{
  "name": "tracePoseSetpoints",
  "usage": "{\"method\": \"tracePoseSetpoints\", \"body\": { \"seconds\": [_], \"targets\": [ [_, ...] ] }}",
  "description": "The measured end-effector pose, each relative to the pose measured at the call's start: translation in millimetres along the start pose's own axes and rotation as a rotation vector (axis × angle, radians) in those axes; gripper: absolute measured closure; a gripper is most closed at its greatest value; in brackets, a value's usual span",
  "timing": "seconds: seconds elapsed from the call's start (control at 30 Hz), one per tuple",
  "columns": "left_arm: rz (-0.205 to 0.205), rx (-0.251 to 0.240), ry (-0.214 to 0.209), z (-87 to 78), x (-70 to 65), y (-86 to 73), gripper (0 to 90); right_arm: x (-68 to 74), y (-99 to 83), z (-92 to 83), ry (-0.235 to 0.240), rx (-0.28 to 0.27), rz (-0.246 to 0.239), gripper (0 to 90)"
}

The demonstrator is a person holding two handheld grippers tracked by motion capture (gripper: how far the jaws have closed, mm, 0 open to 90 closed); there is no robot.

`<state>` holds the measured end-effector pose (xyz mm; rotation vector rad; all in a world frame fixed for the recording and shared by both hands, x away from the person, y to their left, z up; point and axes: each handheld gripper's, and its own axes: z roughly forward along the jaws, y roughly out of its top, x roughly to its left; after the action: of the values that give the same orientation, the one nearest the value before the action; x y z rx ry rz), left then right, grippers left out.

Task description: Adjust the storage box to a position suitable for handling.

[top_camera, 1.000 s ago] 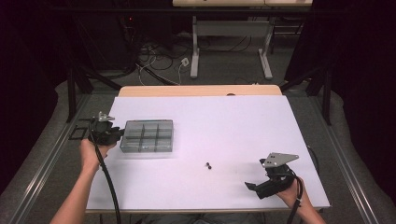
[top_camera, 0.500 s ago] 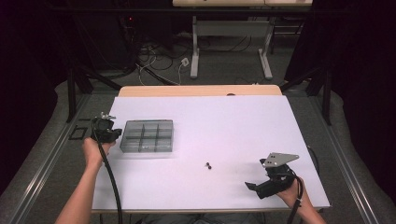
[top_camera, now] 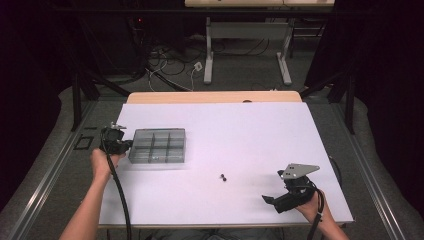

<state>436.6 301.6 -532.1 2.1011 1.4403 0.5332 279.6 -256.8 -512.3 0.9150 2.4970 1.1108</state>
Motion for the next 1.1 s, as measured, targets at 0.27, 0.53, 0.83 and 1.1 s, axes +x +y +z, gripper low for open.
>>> {"method": "tracePoseSetpoints", "body": {
  "seconds": [0.27,0.53,0.83,1.1],
  "targets": [
    [0.009,-0.015,-0.011,-1.4,0.7,-2.1,90.0,0.1,0.2,0.7,-0.005,-0.001,-0.002,0.0],
    [0.001,-0.028,-0.016,-1.4,1.3,-3.6,90.0,0.4,0.2,0.5,-0.007,-0.006,-0.007,0.0],
    [0.009,-0.034,-0.028,-1.0,1.3,-4.4,89.9,0.7,0.3,1.9,0.0,-0.002,-0.001,0.0],
    [0.028,-0.039,-0.031,-0.1,-3.8,-3.3,89.9,1.0,0.1,2.3,-0.005,-0.007,0.003,0.0]
  ]
}}
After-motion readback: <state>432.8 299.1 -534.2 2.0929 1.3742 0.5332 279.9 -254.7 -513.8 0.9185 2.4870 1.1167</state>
